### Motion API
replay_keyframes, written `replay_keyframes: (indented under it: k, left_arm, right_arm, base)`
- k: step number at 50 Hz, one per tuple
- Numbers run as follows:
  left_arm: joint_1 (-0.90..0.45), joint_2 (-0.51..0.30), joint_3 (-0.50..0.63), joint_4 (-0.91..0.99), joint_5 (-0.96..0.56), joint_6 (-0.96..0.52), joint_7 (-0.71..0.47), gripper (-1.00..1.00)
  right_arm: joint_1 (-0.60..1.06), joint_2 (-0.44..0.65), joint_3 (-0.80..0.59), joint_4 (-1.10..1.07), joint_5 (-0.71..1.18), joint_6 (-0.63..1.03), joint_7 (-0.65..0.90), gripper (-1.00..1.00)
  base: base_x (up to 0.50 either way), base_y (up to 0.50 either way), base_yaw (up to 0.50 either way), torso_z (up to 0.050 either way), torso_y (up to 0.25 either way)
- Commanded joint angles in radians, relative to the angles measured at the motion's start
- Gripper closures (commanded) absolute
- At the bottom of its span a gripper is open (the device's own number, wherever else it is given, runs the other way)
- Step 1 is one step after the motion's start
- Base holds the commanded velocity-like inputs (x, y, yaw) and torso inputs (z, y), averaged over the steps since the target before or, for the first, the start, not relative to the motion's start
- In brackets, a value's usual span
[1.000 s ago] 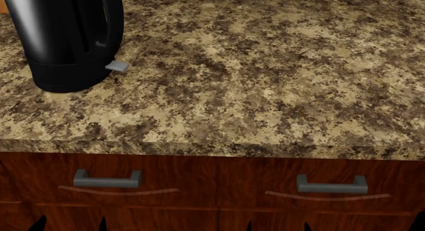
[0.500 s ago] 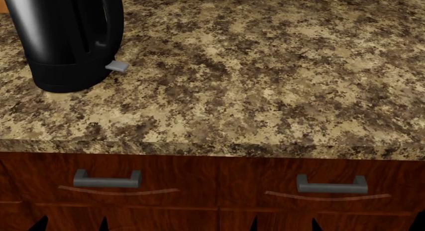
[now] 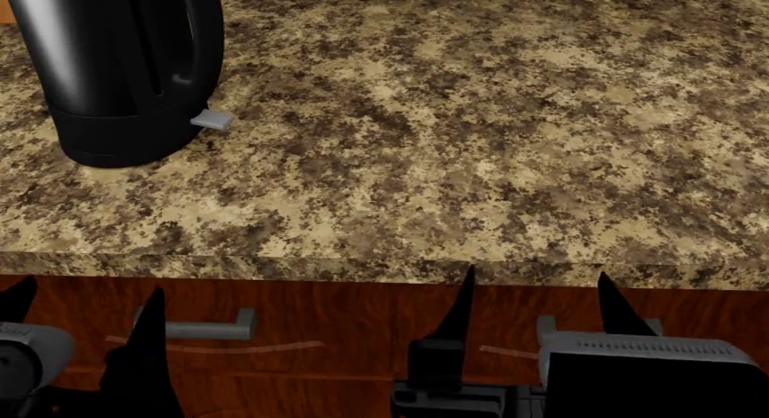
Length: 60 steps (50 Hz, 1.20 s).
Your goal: Press the button to open the lid of the electric kettle.
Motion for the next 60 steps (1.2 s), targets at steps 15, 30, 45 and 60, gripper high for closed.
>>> replay_keyframes:
  k: [15, 30, 45, 60]
  left_arm:
    - [-0.071, -0.002, -0.114, 0.136, -0.085, -0.181, -0.022, -1.0]
    - [-0.074, -0.041, -0.102, 0.139, -0.159, -0.166, -0.071, -1.0]
    - [-0.086, -0.075, -0.125, 0.136, -0.311, -0.154, -0.173, -1.0]
    - [-0.115, -0.066, -0.189, 0.139, -0.436, -0.204, -0.243, -1.0]
  right_arm:
    - [0.174, 0.114, 0.071, -0.193, 0.447, 0.309, 0.344, -1.0]
    - [0.179, 0.166, 0.061, -0.18, 0.526, 0.299, 0.419, -1.0]
    - [0.214, 0.199, 0.065, -0.186, 0.636, 0.313, 0.504, -1.0]
    - [0.227, 0.228, 0.047, -0.176, 0.691, 0.286, 0.551, -1.0]
  base:
    - [0.0, 0.0, 0.0, 0.0, 0.0]
    - [0.0, 0.0, 0.0, 0.045, 0.0]
    - [0.0, 0.0, 0.0, 0.05, 0.0]
    - [0.0, 0.0, 0.0, 0.049, 0.0]
